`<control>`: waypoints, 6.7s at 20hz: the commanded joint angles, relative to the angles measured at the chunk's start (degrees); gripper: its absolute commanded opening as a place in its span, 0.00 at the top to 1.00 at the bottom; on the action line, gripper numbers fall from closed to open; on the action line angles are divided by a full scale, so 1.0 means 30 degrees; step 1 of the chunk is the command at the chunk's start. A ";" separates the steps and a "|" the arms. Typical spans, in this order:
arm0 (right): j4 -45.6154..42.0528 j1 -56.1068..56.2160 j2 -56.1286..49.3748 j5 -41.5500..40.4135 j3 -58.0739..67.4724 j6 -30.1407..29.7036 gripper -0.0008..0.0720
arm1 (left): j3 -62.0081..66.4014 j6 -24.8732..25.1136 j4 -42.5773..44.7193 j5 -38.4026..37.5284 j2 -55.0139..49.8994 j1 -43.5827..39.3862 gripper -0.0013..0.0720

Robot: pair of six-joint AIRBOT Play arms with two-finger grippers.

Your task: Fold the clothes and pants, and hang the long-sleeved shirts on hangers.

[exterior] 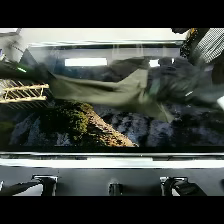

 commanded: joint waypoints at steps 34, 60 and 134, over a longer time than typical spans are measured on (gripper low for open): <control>-0.2251 -0.3060 -1.9700 -0.0576 0.9180 0.1311 0.62 | 0.4262 -0.1836 0.4896 0.6827 -1.3078 -0.3767 0.77; -0.0262 -1.3828 -0.9296 0.2492 -1.1009 -1.0834 0.46 | -1.3617 -0.0867 0.4765 -0.2521 0.6958 0.4386 0.44; -0.5676 -0.4393 0.5260 -0.1100 0.9224 -0.1953 0.94 | 0.3053 -0.5734 0.7912 0.0714 1.2320 0.4371 0.96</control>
